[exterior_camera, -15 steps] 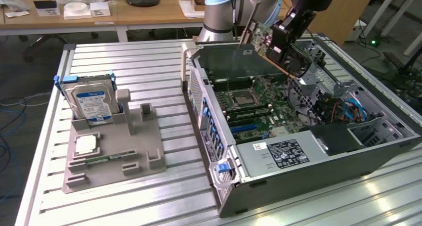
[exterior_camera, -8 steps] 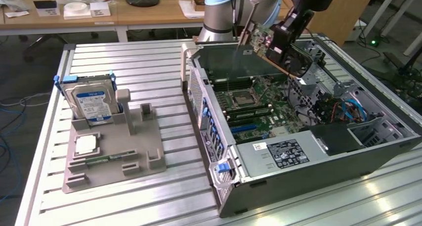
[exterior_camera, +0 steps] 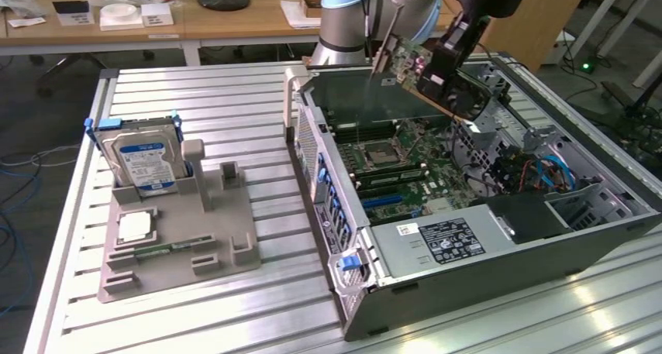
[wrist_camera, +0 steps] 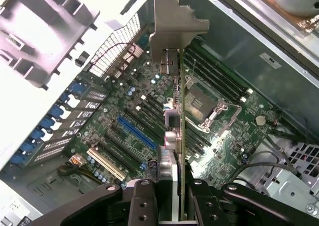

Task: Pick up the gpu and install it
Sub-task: 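Insert the gpu into the slot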

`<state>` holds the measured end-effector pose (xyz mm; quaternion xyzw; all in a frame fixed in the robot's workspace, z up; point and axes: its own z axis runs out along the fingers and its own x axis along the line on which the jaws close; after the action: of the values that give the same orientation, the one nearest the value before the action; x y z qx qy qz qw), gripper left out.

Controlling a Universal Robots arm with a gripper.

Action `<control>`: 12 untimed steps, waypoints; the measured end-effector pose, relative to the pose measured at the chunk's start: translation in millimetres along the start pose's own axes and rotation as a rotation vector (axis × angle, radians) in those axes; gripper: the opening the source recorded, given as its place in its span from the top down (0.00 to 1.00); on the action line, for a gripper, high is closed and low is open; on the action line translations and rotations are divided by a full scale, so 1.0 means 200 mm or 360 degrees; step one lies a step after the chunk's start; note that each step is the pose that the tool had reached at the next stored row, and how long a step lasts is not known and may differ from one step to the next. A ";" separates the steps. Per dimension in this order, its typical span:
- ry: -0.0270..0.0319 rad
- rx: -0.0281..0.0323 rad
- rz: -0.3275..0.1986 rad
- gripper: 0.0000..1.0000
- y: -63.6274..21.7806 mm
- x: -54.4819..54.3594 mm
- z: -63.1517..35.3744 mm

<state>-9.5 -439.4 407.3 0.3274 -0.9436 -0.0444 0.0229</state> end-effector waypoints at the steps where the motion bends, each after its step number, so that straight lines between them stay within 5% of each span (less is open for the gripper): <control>1: 0.00012 0.00001 -0.0013 0.72 0.000 0.00 0.000; 12: 0.00152 0.00022 -0.0155 0.72 -0.003 0.00 0.000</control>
<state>-9.5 -440.1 407.2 0.3732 -0.9264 -0.0433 0.0250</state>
